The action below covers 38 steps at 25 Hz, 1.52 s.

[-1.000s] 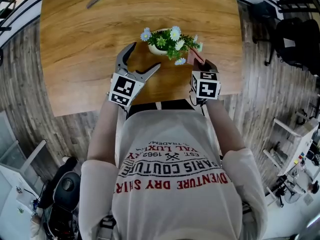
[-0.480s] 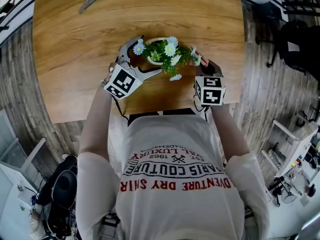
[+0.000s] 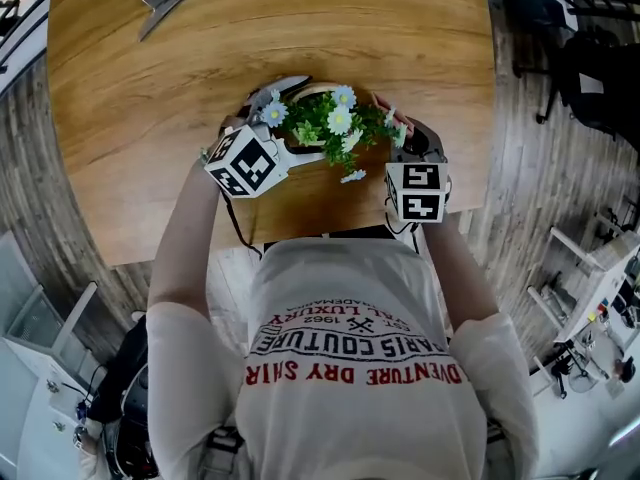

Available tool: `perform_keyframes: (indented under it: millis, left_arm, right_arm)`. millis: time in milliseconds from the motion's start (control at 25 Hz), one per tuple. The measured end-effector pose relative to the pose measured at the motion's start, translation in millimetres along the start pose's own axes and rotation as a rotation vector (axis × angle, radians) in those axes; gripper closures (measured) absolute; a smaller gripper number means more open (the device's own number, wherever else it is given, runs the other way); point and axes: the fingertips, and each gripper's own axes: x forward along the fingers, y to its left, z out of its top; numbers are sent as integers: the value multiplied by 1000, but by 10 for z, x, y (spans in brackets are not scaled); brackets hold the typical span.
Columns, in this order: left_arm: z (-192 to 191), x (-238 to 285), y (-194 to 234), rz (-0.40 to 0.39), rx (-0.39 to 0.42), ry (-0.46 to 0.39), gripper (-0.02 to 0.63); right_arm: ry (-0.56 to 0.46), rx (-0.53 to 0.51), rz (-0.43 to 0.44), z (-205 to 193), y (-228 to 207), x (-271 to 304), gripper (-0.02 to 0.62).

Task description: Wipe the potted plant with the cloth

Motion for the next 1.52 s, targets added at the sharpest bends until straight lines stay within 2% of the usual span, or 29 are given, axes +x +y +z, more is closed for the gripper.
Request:
perform_keyframes:
  millis: [360,560,720,960,1080,1240,1320,1440,1520]
  left_arm:
    - [78,85,-6,-28,-22,-4,78]
    - [76,102,66,45,-69,-24,78]
    - [239,63,169,138,-153,-81,78]
    - [755,-231,413,235,-276,-201,78]
    - [980,-340,426,238,-286,-216,78]
    - [1222,-443,421,217,-251,-223,78]
    - [1332,-469,395,192,-230,-219,78]
    - [1491,-514,328,148,-189,-207,78]
    - [1570,-565,307,127,-175,-205,78]
  right_arm:
    - [5,3,-9,-45,-70,-12,558]
    - [6,4,1,-37,-60,27,558]
    - [7,44,17,-42,-66,-34,558]
    - [-87,127,121,273,-39,-154,558]
    - [-170,150,219,541,54,-274,558]
    - [-272,66,338,857,258,-435,558]
    - [-335,-22,376,988,356,-540,560]
    - [-440,-197,392,1159,479,-726,558]
    - [-492,-268,408,1231,535,-835,558]
